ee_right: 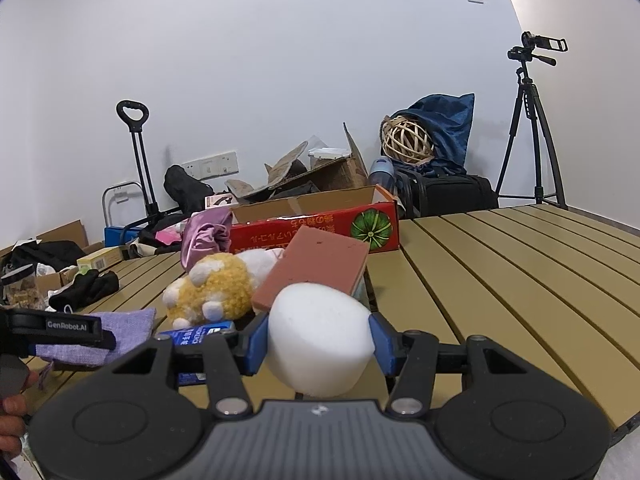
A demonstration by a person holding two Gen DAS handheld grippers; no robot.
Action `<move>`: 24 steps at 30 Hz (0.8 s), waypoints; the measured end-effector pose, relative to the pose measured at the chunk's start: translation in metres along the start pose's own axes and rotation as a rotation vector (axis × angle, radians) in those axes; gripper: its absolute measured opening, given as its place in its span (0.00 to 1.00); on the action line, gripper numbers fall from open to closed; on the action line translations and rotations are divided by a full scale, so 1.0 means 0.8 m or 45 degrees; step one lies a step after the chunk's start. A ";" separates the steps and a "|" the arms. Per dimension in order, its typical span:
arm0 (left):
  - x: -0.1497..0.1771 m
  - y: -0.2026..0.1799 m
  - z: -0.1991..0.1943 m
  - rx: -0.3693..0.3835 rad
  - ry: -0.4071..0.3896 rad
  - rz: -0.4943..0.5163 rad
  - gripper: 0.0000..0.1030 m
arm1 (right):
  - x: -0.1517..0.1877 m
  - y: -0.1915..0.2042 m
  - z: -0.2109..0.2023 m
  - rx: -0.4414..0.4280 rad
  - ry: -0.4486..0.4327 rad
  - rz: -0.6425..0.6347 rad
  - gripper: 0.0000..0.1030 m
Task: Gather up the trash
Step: 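Grasp the lilac pouch with the left gripper and lift it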
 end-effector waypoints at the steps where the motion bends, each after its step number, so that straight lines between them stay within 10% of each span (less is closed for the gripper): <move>1: 0.000 0.000 0.000 0.001 -0.002 0.000 0.91 | 0.000 -0.001 0.000 0.001 0.000 0.001 0.50; 24: 0.002 -0.015 -0.017 0.038 -0.055 0.092 0.38 | 0.004 -0.001 -0.001 -0.004 0.006 -0.002 0.51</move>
Point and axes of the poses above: each gripper's, at about its wrist camera, not at the fingertips, and z roughly the way its jaws point, y to its left, x to its underside, the point moved 9 cm from there along z, roughly the way its jaws point, and after that the axes turned 15 degrees about x, right-handed, at the moved point
